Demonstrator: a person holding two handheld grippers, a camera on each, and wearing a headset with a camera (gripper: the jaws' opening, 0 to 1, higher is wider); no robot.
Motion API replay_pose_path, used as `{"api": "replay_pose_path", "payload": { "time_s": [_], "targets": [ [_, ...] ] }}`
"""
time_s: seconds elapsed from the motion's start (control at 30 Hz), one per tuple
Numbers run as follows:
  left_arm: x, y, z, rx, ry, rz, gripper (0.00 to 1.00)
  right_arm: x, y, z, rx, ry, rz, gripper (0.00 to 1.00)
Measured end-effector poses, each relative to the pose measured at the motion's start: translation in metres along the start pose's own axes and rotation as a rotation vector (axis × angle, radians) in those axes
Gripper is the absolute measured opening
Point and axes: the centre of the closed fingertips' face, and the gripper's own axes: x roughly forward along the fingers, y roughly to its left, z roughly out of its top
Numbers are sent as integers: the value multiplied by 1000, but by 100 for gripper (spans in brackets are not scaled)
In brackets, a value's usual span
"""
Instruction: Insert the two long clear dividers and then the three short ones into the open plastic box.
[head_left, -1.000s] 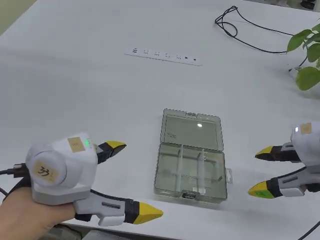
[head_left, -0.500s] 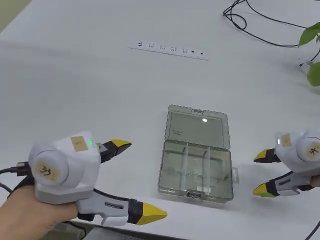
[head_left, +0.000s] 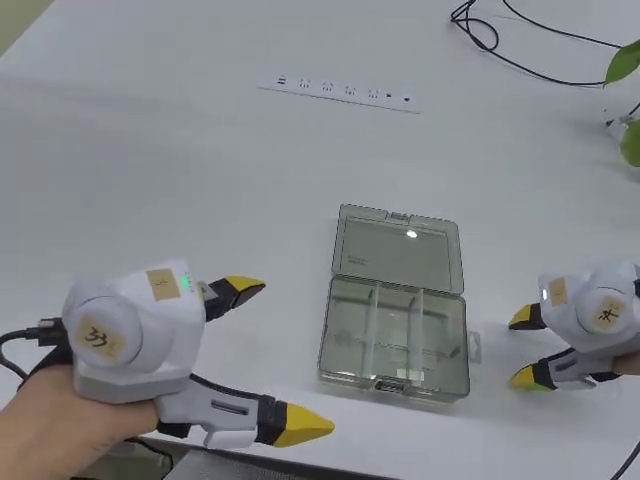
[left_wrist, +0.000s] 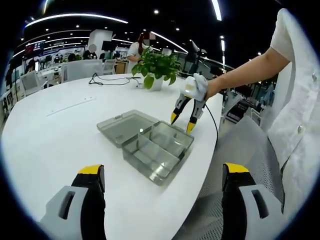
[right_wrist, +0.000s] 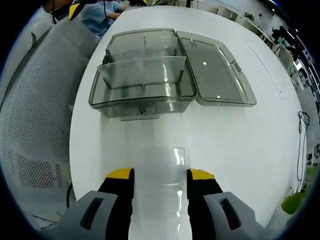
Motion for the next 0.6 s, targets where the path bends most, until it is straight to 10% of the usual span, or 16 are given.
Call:
{"api": "replay_pose_path", "payload": {
  "time_s": [0.6],
  "targets": [
    [3, -4, 0, 7, -4, -22, 100, 3, -4, 0, 15, -11, -13, 33]
  ]
}}
